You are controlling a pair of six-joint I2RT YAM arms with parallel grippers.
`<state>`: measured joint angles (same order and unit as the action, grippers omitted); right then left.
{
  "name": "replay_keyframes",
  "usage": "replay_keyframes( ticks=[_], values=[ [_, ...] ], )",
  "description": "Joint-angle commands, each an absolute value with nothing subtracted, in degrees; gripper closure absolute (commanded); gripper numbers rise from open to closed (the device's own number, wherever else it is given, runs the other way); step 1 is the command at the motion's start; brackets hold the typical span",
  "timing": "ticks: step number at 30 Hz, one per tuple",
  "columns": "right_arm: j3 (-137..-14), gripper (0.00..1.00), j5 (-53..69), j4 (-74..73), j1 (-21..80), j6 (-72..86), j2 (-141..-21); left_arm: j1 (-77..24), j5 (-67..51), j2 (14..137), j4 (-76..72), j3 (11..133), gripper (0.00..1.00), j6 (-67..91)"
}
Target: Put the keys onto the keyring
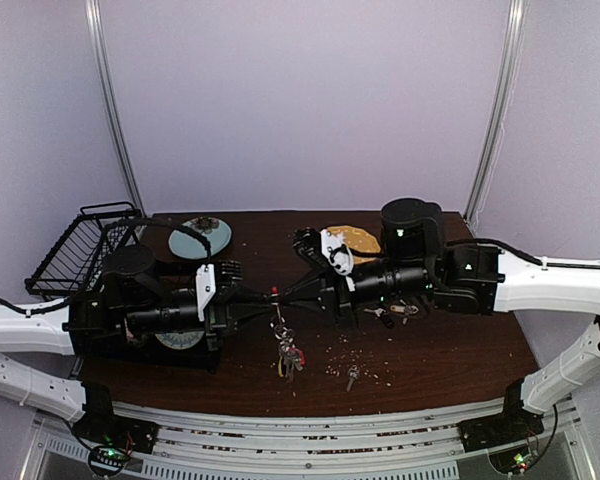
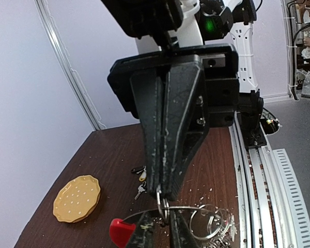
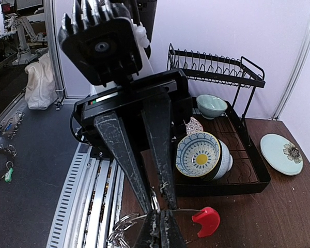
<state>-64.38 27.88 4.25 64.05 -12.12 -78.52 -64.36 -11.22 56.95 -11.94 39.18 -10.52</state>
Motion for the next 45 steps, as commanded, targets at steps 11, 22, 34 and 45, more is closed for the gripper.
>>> replay_keyframes(
  ticks=[11,22,34,45],
  values=[
    [-62.23,1.0,28.03,15.07,64.92,-7.11,-77.21,-64.42,-11.97,54.19,-16.13,39.18,0.83,-9.75],
    [-61.54,1.0,28.45,17.76,65.5,-5.49,-78.53,-64.47,-12.26,53.32,-16.7,38.9,1.0,-9.23],
    [-61.57,0.8,26.77,8.4,65.5,-13.52,-75.38,-64.43,-9.07,53.04,-8.73,41.97,1.0,-14.34],
    [-69.82,0.72,26.15,-0.79,65.51,-19.27,-80.98,-64.43,-10.51,53.94,-4.53,43.6,1.0,-16.36]
  ],
)
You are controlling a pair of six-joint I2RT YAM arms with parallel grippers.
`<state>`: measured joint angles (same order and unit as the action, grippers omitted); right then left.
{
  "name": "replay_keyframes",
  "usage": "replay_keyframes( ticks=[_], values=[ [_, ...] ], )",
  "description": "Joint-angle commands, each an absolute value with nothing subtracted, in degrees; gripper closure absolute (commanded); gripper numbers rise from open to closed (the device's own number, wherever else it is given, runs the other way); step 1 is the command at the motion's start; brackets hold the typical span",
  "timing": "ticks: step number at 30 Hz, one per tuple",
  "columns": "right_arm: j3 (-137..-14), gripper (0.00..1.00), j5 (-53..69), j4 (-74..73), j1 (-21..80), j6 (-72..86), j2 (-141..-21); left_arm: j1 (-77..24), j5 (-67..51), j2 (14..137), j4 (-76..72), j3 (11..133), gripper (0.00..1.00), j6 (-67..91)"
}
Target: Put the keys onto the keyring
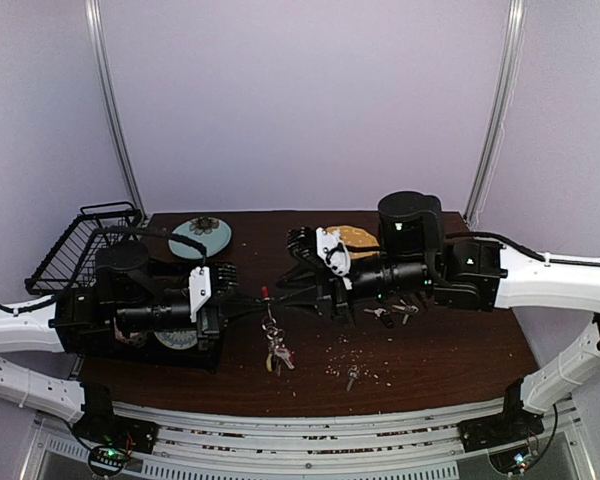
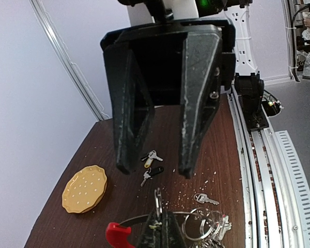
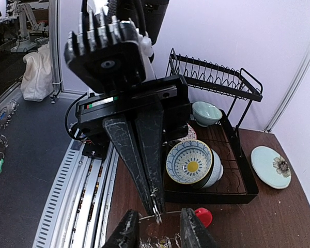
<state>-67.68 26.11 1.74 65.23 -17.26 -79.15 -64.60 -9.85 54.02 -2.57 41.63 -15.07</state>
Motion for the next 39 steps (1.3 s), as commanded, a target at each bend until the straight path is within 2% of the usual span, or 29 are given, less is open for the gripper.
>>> replay_keyframes(
  ticks=[1,2,9,13,18,20,22,25,31,39],
  values=[
    [-70.05,0.75,26.21,-0.65,65.53,-19.34,-81.28,-64.42,-10.64,54.02,-4.55,43.59,1.0,-16.4],
    [-70.21,0.79,26.27,-0.66,65.55,-19.46,-81.49,-64.42,-10.69,53.95,-4.49,43.66,1.0,-16.33],
    [-69.67,0.83,25.6,-0.4,65.51,-19.26,-81.89,-64.47,-11.25,53.73,-4.66,43.51,1.0,-16.18],
    [-69.87,1.0,24.9,-0.32,65.42,-19.16,-82.13,-64.42,-11.96,53.74,-4.98,43.34,1.0,-16.0],
    [-68.86,1.0,25.78,0.45,65.1,-18.95,-80.64,-64.45,-14.25,52.77,-6.27,42.56,0.99,-15.48],
    [-66.88,1.0,29.0,3.56,64.33,-17.33,-78.97,-64.42,-15.07,51.81,-7.13,41.65,0.8,-15.65],
    [-64.54,1.0,32.89,7.17,63.41,-15.41,-77.22,-64.47,-15.03,50.99,-7.73,40.85,0.72,-16.37],
    [-61.86,1.0,37.04,8.88,62.52,-14.12,-74.87,-64.43,-16.0,50.63,-8.13,40.36,0.7,-16.98],
    [-60.34,1.0,37.78,4.76,61.36,-13.15,-72.48,-64.44,-18.67,50.82,-8.8,39.82,0.68,-17.4],
    [-53.91,1.0,23.31,-0.32,57.32,0.3,-65.29,-64.42,-16.52,54.64,-9.9,40.03,0.64,-13.5]
  ],
)
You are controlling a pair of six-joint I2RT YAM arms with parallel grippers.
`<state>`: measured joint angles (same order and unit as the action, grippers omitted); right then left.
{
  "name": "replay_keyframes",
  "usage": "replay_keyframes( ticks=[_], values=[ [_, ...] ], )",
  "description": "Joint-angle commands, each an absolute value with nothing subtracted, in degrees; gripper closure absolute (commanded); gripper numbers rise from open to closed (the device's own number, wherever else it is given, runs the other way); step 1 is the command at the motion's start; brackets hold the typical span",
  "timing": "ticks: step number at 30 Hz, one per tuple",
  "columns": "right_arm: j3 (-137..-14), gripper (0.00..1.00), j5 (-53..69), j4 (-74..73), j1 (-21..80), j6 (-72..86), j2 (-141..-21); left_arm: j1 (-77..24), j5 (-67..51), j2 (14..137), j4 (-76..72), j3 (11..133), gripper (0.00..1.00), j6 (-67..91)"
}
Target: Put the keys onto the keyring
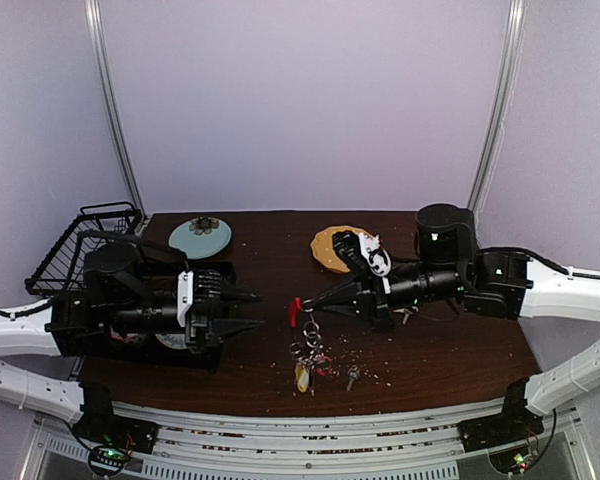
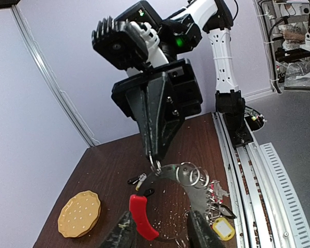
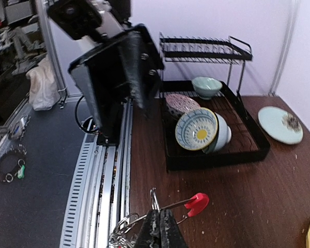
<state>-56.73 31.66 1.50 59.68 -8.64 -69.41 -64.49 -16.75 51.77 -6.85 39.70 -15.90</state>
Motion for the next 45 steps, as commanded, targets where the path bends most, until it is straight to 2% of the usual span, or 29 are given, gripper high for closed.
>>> replay_keyframes(
  ticks=[1,8,15,20,26,29,34,38,45],
  values=[
    [-53.58,1.0,21.37,-2.02,56.43,1.82,-64.35,-64.42,-16.49,55.83,-9.66,40.4,0.64,-13.16],
    [-51.16,1.0,6.19,-12.12,50.72,11.45,-56.1,-64.34,-15.18,67.97,-3.37,48.56,0.63,-7.59],
    [-52.78,1.0,2.65,-18.38,44.58,14.22,-54.51,-64.38,-15.45,74.85,-2.46,52.62,0.58,-4.12],
    [-51.7,1.0,-1.13,-22.57,42.18,16.51,-51.35,-64.52,-11.99,82.51,-0.11,57.69,0.59,3.51],
    [-49.48,1.0,-3.63,-25.98,37.81,16.21,-46.17,-67.4,2.69,89.16,-1.37,58.61,0.59,12.48],
    [-48.86,1.0,-5.31,-27.23,36.42,14.6,-44.5,-70.63,9.48,96.62,3.78,64.41,0.58,14.12],
    [-47.89,1.0,-6.81,-27.76,34.69,12.6,-44.13,-72.81,9.19,109.61,11.73,75.48,0.53,15.82],
    [-47.43,1.0,-7.68,-27.71,34.16,11.13,-45.49,-73.16,7.15,116.24,13.29,81.02,0.43,17.58],
    [-48.48,1.0,-5.89,-27.52,34.01,9.19,-45.93,-73.51,8.14,126.65,20.69,92.45,0.46,16.69]
  ],
)
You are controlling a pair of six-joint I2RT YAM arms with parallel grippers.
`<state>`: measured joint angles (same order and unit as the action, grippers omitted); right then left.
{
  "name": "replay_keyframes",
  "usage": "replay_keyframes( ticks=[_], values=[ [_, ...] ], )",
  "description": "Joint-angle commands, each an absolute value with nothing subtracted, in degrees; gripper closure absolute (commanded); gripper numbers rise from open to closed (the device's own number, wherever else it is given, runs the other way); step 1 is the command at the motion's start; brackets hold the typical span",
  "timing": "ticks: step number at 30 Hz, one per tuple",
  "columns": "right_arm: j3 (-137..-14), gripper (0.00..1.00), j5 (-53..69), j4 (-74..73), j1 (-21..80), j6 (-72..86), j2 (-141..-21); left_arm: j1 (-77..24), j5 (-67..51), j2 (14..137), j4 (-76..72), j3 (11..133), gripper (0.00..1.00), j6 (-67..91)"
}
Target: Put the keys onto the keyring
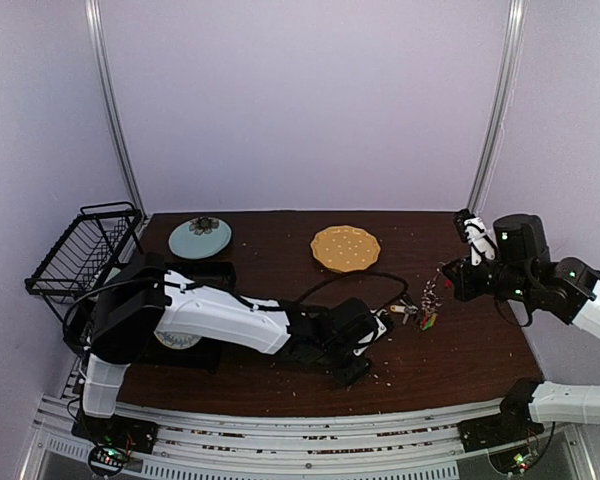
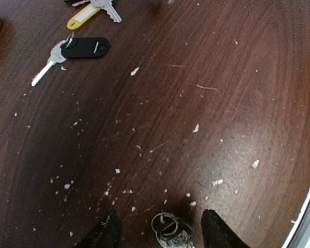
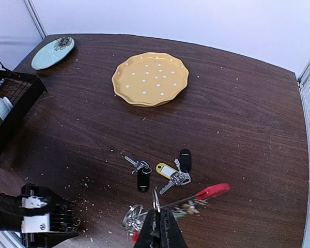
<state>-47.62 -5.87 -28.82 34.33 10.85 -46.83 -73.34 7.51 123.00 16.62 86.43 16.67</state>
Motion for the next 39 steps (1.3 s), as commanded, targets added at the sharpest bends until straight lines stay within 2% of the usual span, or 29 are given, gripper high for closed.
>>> replay_keyframes(
  ticks=[1,4,12,19,25,28,33,36,39],
  values=[
    [-48.7,1.0,-5.3,-27.56,34.01,9.0,-46.12,-73.56,8.7,127.72,22.02,93.48,0.48,16.38],
    [-50.1,1.0,-3.52,-27.84,34.02,8.7,-47.23,-73.43,10.92,129.05,24.65,93.09,0.61,15.97],
    [-53.49,1.0,-1.12,-27.86,34.02,9.79,-51.16,-72.61,9.78,123.22,23.73,79.81,0.67,14.54],
    [-53.23,1.0,1.83,-25.57,34.06,12.12,-54.52,-69.25,11.62,112.82,19.49,65.03,0.65,12.86],
    [-53.72,1.0,10.09,-25.04,34.1,9.4,-57.0,-62.07,-1.58,98.66,7.98,54.94,0.55,8.7],
    [-54.76,1.0,12.25,-27.01,34.1,6.52,-58.15,-61.08,-8.46,92.34,2.76,49.49,0.55,6.89],
    [-56.29,1.0,11.01,-30.06,34.1,4.29,-59.65,-61.8,-16.63,92.14,-4.12,44.63,0.72,14.17],
    [-56.38,1.0,11.79,-30.1,34.1,4.05,-59.3,-63.21,-17.64,93.29,-10.81,42.83,0.71,19.83],
    [-56.26,1.0,12.81,-30.15,34.1,3.78,-58.6,-65.46,-15.51,96.47,-8.72,45.41,0.63,21.86]
  ],
)
